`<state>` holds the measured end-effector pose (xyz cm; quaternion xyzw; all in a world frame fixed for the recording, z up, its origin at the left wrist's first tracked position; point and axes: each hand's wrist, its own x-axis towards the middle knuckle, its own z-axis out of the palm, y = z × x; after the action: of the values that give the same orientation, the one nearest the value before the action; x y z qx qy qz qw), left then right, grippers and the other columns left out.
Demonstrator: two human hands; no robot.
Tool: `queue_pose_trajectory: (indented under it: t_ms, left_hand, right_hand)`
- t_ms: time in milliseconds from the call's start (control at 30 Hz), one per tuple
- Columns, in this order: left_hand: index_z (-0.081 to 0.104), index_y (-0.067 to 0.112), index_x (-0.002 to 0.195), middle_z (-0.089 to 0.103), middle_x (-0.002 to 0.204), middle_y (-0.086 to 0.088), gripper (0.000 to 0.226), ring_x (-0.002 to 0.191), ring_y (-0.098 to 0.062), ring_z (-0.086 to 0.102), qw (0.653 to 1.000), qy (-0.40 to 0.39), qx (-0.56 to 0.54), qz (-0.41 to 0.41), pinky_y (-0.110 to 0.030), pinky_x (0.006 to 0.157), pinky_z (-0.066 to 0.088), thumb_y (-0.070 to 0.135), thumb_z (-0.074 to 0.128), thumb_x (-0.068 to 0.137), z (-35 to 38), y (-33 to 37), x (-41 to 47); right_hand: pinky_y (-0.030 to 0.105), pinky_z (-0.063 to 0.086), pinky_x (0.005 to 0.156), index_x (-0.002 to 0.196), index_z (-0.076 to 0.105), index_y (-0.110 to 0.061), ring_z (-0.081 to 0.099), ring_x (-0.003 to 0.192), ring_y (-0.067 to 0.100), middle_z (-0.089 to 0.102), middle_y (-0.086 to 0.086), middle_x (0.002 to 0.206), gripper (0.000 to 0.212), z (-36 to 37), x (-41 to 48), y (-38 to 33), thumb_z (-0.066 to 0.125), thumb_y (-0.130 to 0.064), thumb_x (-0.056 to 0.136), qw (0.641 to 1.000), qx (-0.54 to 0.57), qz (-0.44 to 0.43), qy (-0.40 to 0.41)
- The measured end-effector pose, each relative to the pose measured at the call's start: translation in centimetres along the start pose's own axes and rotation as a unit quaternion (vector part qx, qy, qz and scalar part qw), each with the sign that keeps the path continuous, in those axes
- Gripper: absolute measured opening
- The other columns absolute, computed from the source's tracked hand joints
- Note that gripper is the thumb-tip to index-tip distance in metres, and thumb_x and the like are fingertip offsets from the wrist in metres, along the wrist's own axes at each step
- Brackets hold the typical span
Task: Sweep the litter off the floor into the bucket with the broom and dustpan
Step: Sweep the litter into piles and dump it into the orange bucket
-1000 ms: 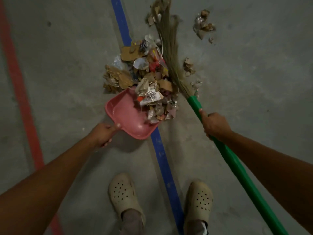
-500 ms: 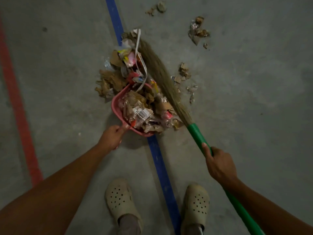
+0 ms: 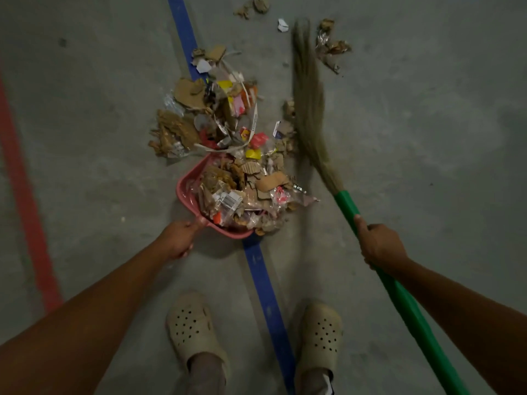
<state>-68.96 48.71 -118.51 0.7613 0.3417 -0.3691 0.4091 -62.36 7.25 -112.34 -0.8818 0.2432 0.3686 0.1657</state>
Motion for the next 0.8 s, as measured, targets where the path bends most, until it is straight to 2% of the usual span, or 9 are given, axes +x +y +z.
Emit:
queue_pose_trajectory:
  t_ms: [133,233,300,400,467,600,733,800]
  left_hand:
    - [0.055,0.008,0.073,0.048,0.047,-0.007,0.06,0.032,-0.015,0.041,0.999,-0.015,-0.022,-0.03,-0.019,0.04,0.033,0.061,0.045,0.1,1.8,3.2,1.0]
    - [0.059,0.006,0.082,0.048,0.052,-0.008,0.058,0.035,-0.015,0.041,0.999,-0.01,-0.034,-0.031,-0.019,0.04,0.033,0.059,0.045,0.101,3.2,4.6,1.2]
    - [0.062,0.004,0.085,0.053,0.056,-0.01,0.059,0.042,-0.02,0.047,0.999,0.022,-0.021,-0.019,-0.023,0.044,0.036,0.058,0.046,0.101,3.9,4.7,0.8]
    - [0.067,0.003,0.09,0.062,0.07,-0.015,0.062,0.06,-0.028,0.058,0.998,0.058,-0.013,0.0,-0.03,0.055,0.042,0.06,0.045,0.1,4.9,4.8,-0.4]
    - [0.067,0.004,0.089,0.062,0.075,-0.016,0.063,0.065,-0.03,0.059,0.998,0.063,-0.029,0.01,-0.031,0.059,0.043,0.062,0.045,0.099,5.5,5.6,-1.8]
    - [0.059,0.009,0.079,0.057,0.063,-0.01,0.057,0.048,-0.023,0.053,0.995,0.068,-0.072,0.016,-0.023,0.043,0.036,0.06,0.044,0.1,5.5,8.4,-6.7]
    - [0.056,0.011,0.079,0.053,0.057,-0.008,0.053,0.042,-0.019,0.047,0.991,0.062,-0.116,0.018,-0.022,0.041,0.033,0.059,0.046,0.1,3.8,11.9,-13.4]
    - [0.054,0.014,0.075,0.051,0.056,-0.007,0.052,0.04,-0.018,0.044,0.989,0.064,-0.133,0.032,-0.021,0.039,0.031,0.059,0.046,0.1,2.6,13.9,-17.4]
  right_hand:
    - [0.028,0.055,0.048,0.083,0.062,-0.009,0.068,0.054,0.024,0.068,0.011,0.069,0.068,2.7,-2.3,0.1,0.027,-0.064,0.101,0.998,-0.045,-0.03,-0.045]
    - [0.033,0.059,0.054,0.082,0.059,-0.014,0.068,0.059,0.022,0.067,0.01,0.072,0.062,4.6,-4.3,0.3,0.027,-0.064,0.101,0.996,-0.051,-0.04,-0.069]
    - [0.034,0.06,0.056,0.078,0.057,-0.016,0.067,0.059,0.022,0.066,0.009,0.072,0.06,5.3,-5.7,0.0,0.028,-0.064,0.101,0.995,-0.042,-0.047,-0.078]
    - [0.028,0.054,0.05,0.076,0.054,-0.016,0.064,0.056,0.018,0.064,0.007,0.071,0.059,5.5,-7.5,-1.3,0.029,-0.062,0.102,0.994,-0.028,-0.055,-0.092]
    - [0.028,0.055,0.049,0.079,0.056,-0.015,0.063,0.056,0.018,0.064,0.007,0.072,0.059,5.0,-8.7,-2.0,0.029,-0.062,0.102,0.994,-0.024,-0.051,-0.096]
    - [0.031,0.06,0.054,0.088,0.061,-0.011,0.067,0.06,0.019,0.066,0.007,0.077,0.063,2.0,-11.7,-2.5,0.028,-0.064,0.101,0.994,-0.017,-0.04,-0.103]
    - [0.027,0.054,0.046,0.089,0.058,-0.012,0.065,0.057,0.018,0.065,0.007,0.075,0.06,-4.0,-16.3,-2.3,0.029,-0.063,0.101,0.995,-0.01,-0.047,-0.085]
    - [0.028,0.056,0.047,0.088,0.059,-0.012,0.066,0.057,0.019,0.066,0.008,0.075,0.062,-7.1,-19.1,-2.0,0.03,-0.065,0.101,0.996,-0.004,-0.048,-0.08]
